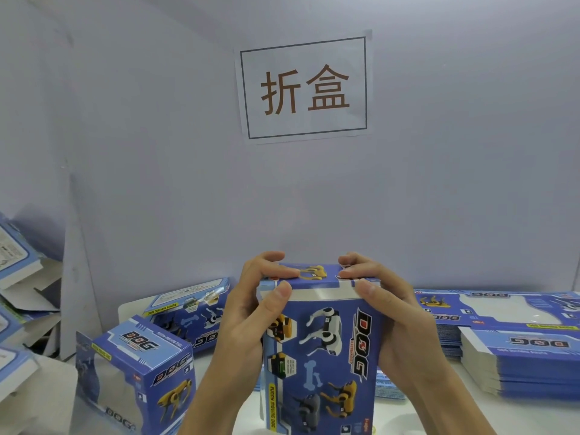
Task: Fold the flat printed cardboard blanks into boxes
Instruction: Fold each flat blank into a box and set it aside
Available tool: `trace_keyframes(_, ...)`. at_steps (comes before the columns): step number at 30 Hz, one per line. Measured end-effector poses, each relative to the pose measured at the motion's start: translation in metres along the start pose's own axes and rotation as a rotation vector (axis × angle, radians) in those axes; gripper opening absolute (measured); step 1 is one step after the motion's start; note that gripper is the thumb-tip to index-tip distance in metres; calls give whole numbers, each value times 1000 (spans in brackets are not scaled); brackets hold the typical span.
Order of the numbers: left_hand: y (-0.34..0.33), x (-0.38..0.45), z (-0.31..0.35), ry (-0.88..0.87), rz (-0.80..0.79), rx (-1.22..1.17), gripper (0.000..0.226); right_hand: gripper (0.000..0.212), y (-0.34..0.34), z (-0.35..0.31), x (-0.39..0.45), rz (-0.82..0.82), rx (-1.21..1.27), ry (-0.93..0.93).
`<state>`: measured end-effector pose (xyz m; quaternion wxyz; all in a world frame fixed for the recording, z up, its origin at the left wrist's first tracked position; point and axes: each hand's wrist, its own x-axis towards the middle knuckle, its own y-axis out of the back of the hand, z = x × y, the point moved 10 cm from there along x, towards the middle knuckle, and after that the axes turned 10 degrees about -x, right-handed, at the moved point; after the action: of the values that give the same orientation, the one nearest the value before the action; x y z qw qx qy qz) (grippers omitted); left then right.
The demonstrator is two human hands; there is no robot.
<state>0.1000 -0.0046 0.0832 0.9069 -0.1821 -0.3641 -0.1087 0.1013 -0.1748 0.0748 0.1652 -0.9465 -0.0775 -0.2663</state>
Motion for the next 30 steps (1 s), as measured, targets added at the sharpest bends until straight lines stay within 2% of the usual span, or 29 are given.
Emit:
trace_keyframes(9, 2, 0, 2, 2, -2, 92, 25, 16, -5, -1, 0, -14, 6, -11)
trace_keyframes(19, 1, -1, 3, 44, -67, 115, 32, 13, -8, -5, 2, 2, -79, 83)
trace_keyframes(26, -2, -3, 2, 68, -84, 14, 27, 16, -8, -1, 1, -51, -30, 28)
trace_keyframes(30, -4, -3, 5, 79, -87, -47, 42, 16, -8, 2, 1, -47, -30, -4)
